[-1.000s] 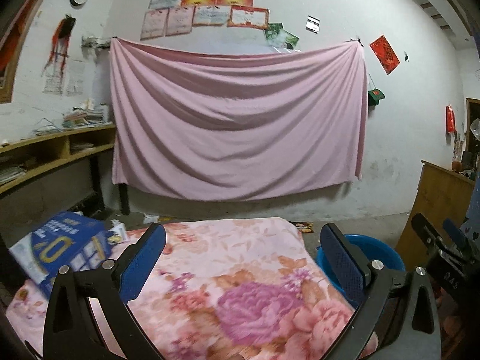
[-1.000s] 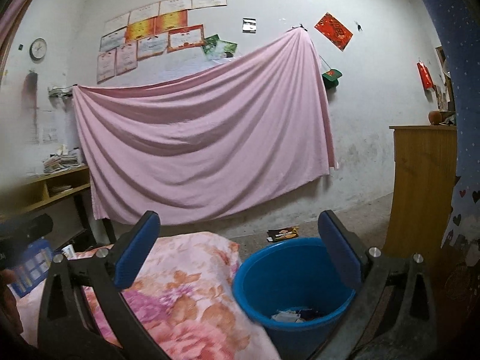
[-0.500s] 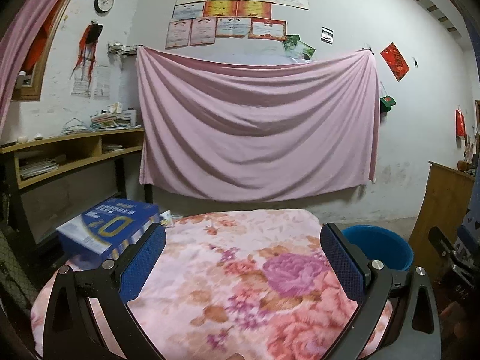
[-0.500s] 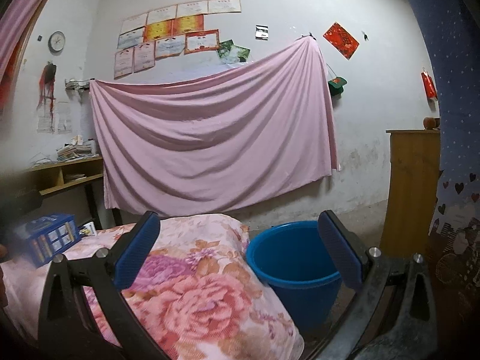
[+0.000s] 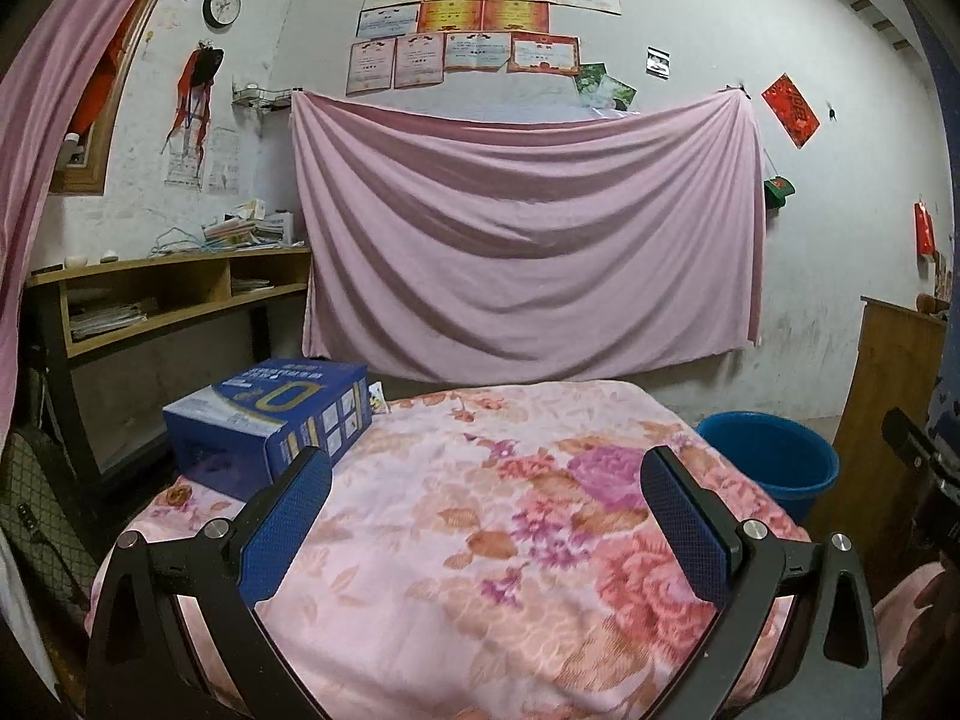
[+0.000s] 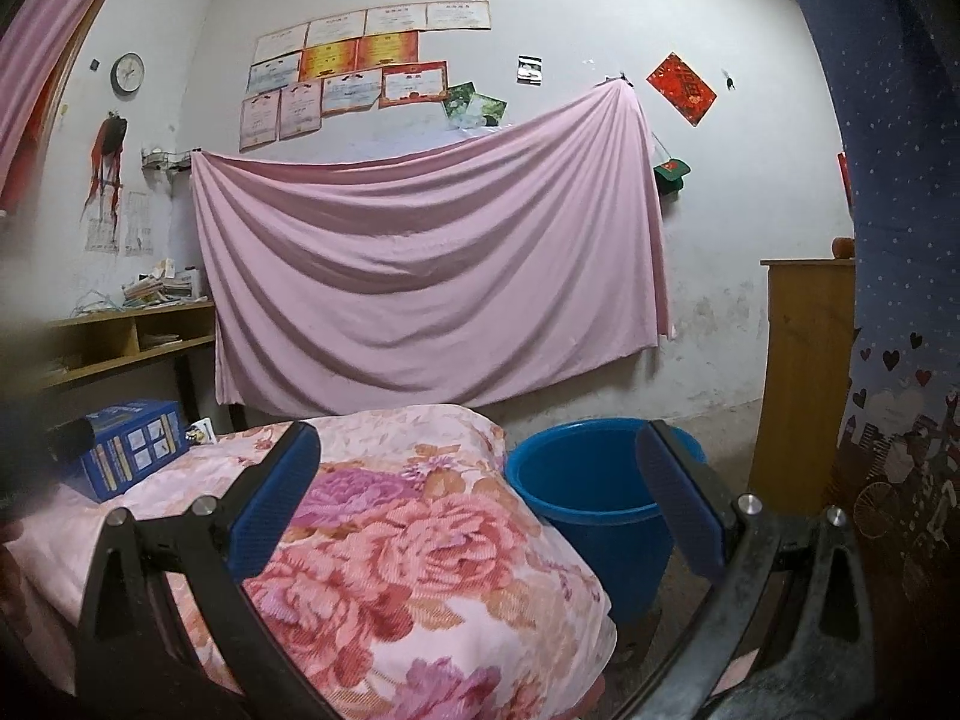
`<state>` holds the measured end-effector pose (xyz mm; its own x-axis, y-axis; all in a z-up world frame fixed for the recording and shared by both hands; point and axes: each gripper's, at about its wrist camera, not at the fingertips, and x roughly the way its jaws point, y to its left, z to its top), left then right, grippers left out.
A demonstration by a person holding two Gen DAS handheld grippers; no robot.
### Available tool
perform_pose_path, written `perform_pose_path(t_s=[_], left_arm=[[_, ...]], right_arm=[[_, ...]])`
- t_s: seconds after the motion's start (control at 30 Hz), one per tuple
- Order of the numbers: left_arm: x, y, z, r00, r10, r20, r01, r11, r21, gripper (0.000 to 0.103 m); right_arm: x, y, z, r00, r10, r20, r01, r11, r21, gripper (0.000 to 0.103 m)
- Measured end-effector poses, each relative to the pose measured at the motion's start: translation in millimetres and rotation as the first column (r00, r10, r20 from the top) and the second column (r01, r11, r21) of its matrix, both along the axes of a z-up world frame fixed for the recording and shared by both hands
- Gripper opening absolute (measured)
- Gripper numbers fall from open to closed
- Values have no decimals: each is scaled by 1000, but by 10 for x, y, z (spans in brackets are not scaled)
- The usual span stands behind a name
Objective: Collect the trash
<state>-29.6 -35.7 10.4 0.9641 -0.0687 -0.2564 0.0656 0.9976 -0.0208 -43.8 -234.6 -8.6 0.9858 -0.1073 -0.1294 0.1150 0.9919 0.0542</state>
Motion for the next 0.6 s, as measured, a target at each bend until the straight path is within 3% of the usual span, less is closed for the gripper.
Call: perform_pose_path(t_s=[0.6], left_arm=[[-47,34,-218,1000,8,-11,-8,1000,-12,101]], right_arm=[[-34,189,-123,999,25,-27,-26,999,-44,103]])
